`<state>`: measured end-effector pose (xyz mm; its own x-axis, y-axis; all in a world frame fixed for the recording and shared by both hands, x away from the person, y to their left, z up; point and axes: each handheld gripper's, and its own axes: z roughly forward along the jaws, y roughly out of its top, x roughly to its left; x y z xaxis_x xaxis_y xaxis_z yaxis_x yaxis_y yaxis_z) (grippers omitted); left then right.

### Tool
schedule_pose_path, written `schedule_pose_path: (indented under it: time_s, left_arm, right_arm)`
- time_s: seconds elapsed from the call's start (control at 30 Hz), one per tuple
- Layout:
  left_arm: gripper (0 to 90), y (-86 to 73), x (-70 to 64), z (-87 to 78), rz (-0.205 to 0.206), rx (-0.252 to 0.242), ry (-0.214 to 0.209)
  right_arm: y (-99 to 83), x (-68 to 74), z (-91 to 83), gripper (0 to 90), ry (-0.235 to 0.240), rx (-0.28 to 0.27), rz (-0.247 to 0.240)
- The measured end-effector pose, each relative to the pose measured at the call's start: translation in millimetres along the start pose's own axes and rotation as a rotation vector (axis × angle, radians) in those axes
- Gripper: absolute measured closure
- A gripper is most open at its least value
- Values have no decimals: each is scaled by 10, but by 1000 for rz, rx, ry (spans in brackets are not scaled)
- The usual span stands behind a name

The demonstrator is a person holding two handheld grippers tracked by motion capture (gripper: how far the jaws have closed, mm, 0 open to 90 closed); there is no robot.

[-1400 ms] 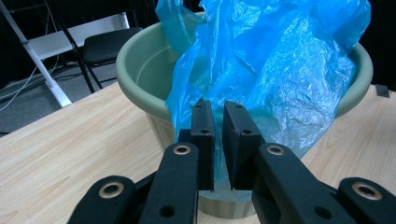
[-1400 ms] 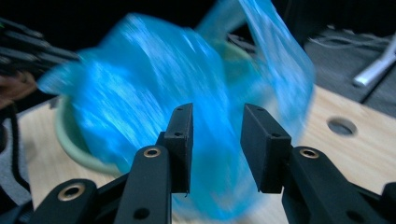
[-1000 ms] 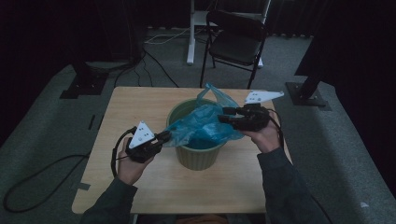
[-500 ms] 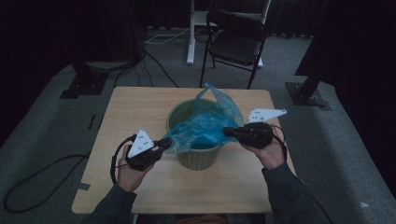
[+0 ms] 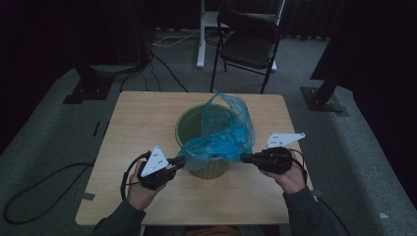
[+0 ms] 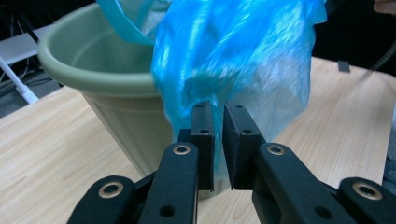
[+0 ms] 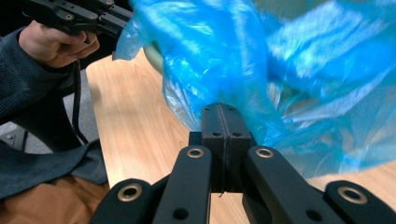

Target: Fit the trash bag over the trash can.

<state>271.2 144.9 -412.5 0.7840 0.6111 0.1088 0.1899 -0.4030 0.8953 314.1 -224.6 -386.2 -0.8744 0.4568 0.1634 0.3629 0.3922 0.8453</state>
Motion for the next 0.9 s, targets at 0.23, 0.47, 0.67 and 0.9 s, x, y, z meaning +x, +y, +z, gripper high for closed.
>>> schedule_pose_path:
  time_s: [0.23,0.47,0.67,0.9]
  left_arm:
    - [826,-68,-1,53,-18,18,-17]
    - [789,-82,91,-51,-56,-2,-5]
    - [749,-100,261,-210,-112,-41,32]
    - [690,47,379,-317,-136,-95,56]
  right_arm:
    - [-163,-160,202,900,8,75,46]
    - [-220,-246,262,900,-2,105,79]
    - [-225,-254,248,900,-9,108,78]
    - [-209,-246,238,900,-16,107,71]
